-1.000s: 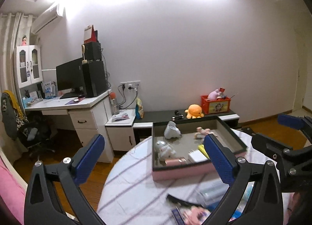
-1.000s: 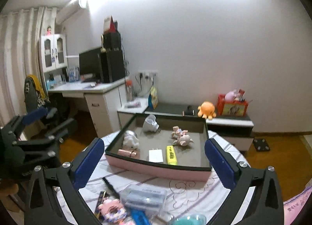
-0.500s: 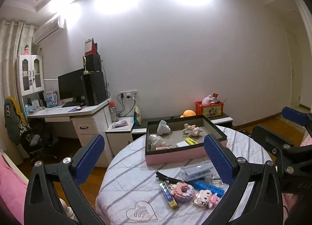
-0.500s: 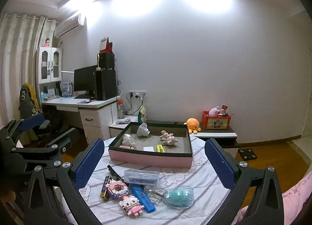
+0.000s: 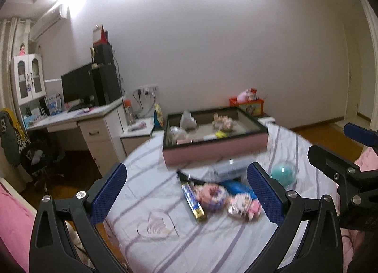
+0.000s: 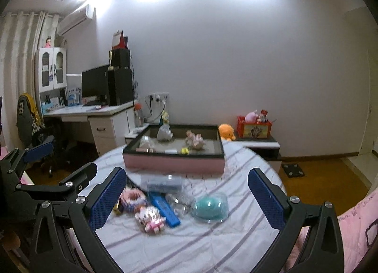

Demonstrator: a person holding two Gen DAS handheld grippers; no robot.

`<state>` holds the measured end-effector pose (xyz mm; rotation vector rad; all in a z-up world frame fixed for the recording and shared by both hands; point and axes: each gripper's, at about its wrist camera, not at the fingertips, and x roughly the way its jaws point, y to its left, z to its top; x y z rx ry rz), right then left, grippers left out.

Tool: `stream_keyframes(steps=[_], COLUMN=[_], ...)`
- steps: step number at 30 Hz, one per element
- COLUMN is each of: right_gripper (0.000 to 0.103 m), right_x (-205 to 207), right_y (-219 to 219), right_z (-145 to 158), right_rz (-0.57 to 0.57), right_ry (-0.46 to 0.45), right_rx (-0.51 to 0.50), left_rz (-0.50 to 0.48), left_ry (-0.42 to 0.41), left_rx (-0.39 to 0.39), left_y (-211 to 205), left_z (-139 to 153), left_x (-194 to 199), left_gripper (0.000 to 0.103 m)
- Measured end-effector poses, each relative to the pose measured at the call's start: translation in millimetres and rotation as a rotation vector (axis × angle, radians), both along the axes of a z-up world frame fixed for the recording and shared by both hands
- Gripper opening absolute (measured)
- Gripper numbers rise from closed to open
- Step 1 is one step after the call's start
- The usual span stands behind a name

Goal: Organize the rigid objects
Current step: 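Withdraw both tools from the pink box toward the remaining items, then grasp the blue-and-gold package with the left tool while the right tool grasps the teal brush case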

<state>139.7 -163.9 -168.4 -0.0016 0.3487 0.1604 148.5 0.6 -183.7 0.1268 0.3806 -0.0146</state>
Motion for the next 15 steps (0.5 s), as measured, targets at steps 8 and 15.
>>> stream_keyframes(steps=[8,15], right_gripper=[0.103,0.103], right_x=[21.1,41.0], right_y=[6.6,-1.9], right_z=[-42.6,-67.3], right_rz=[0.021,-0.019], right_ry=[0.129,0.211], right_rx=[-0.006,-0.019], left_rz=[-0.017,-0.012], left_ry=[0.177,0.271], left_rx=[-0.044,-0.043], left_y=[11.1,13.7], left_z=[-44.0,-71.0], left_x=[20.4,41.1], left_gripper=[0.103,0.103])
